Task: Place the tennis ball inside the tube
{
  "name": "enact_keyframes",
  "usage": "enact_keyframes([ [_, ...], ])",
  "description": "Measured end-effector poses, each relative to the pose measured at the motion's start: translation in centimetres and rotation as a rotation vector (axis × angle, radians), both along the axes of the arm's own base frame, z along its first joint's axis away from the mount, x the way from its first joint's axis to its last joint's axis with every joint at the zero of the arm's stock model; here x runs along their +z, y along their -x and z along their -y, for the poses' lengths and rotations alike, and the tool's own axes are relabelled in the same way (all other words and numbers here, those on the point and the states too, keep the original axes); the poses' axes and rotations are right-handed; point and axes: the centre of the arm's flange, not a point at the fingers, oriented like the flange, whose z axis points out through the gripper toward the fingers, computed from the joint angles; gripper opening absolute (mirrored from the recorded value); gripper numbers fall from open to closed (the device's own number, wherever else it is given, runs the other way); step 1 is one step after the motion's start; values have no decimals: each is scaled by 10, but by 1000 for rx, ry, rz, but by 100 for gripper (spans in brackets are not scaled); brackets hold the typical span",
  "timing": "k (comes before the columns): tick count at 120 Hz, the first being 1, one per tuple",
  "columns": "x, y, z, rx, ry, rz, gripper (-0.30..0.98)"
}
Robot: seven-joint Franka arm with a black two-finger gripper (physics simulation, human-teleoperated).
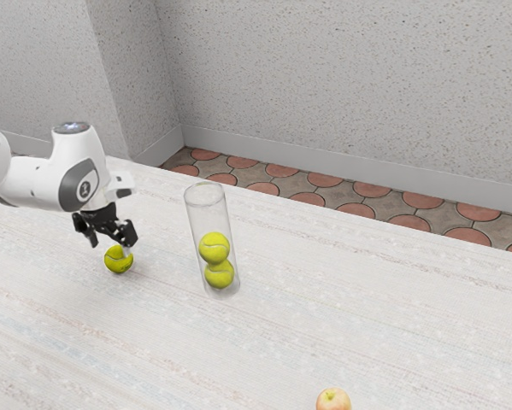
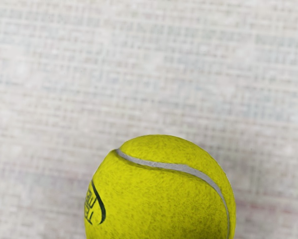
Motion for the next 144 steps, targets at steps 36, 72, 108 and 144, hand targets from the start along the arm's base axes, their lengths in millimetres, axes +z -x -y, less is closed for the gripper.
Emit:
enact_keyframes([
  [36,-33,-8,-2,-11,4,-11,69],
  [72,-43,-12,-3,-8,13,-11,44],
  [108,-21,-11,-3,10,17,2,27],
  [144,182,12,79,-29,26,92,18],
])
